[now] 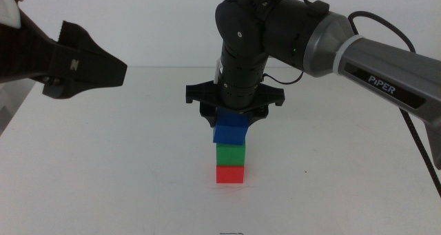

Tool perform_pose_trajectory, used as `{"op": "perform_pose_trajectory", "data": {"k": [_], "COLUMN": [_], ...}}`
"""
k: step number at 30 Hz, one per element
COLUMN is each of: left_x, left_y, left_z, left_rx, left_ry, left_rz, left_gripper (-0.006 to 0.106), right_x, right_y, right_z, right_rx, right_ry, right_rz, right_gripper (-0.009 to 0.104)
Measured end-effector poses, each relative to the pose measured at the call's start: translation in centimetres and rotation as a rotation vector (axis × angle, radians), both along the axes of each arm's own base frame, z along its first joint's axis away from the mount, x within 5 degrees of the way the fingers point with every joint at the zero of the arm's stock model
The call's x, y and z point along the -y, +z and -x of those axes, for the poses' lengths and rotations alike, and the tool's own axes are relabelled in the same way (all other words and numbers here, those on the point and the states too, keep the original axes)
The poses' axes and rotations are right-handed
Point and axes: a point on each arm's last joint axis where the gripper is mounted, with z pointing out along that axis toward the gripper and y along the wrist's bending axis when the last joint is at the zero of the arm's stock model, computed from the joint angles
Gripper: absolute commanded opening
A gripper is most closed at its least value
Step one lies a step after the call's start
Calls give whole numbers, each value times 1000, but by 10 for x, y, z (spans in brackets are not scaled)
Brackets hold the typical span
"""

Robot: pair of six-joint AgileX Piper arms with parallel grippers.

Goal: Stack red cubes first, then green, then blue cubes in a specific spot.

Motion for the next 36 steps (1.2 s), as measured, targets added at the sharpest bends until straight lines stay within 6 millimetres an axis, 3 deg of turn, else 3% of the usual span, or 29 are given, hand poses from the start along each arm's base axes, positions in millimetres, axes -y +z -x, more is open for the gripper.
{"op": "perform_pose_trajectory", "data": {"k": [10,16,21,24,31,36], "left_x": [0,0,0,0,0,0], "left_y": [0,0,0,0,0,0], "left_z": [0,0,0,0,0,0], "left_rx": [0,0,0,0,0,0], "left_ry": [0,0,0,0,0,0], "left_rz": [0,0,0,0,0,0], "left_gripper": [91,91,91,91,91,91], "right_x": [1,22,66,102,197,240], "right_y": [3,49,103,124,143,145], "right_z": [0,7,20,32,72,104], "right_rx": [12,93,202,248,421,604], "right_ry": [0,2,12,2,-51,-2], "right_rz": [2,-56,-99,-85,-96,-76], "right_gripper": [57,57,57,57,57,57]}}
